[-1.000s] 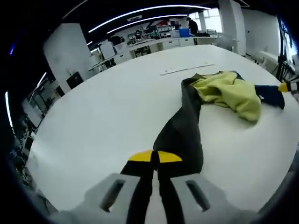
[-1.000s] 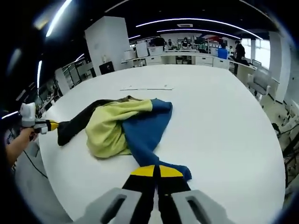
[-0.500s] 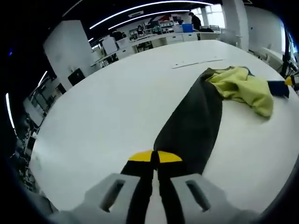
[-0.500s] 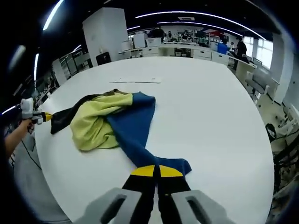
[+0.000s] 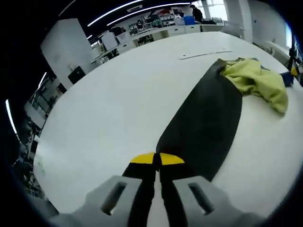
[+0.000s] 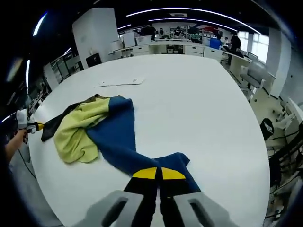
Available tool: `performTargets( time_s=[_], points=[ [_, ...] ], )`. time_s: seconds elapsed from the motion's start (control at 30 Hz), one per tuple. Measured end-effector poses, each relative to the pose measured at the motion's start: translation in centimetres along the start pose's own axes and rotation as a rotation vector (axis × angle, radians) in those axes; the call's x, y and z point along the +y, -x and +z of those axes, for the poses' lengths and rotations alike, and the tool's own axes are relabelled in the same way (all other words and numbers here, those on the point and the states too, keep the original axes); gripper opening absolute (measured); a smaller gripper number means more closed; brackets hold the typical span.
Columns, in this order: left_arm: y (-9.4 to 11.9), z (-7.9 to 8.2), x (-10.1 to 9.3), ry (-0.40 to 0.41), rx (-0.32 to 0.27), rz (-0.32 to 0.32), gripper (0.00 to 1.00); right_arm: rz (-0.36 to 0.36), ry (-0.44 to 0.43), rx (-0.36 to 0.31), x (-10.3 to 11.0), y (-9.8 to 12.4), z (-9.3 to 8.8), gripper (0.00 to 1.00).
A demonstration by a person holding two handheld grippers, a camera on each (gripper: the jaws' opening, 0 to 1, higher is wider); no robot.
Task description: Fold the garment on the visible template until the final outline fits inside the template.
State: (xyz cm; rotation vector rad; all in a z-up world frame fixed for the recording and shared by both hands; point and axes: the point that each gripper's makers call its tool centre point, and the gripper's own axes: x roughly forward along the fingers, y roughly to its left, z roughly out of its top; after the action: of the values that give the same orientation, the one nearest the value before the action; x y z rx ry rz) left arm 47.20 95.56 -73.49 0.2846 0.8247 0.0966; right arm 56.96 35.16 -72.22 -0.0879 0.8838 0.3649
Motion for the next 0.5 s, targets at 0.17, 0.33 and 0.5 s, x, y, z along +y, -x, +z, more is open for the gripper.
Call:
performTargets(
  time_s=[0.17,0.33,0.5],
  points=[
    [-0.4,0.0,0.8,0.007,0.007,0.012,0.00,-0.042,-0.003,0.018,-2.2,-0.4,0.2,0.00],
    [-0.6,0.2,1.4,-0.001,0.011,0.022,0.00,-0.090,-0.004,0.054,-4.2,-0.6,-0.4,0.00],
    [-0.8,0.6,2.0,-0.014,0.009,0.030,0.00,-0.141,0.029,0.098,-5.5,-0.5,-1.1,0.00]
  ],
)
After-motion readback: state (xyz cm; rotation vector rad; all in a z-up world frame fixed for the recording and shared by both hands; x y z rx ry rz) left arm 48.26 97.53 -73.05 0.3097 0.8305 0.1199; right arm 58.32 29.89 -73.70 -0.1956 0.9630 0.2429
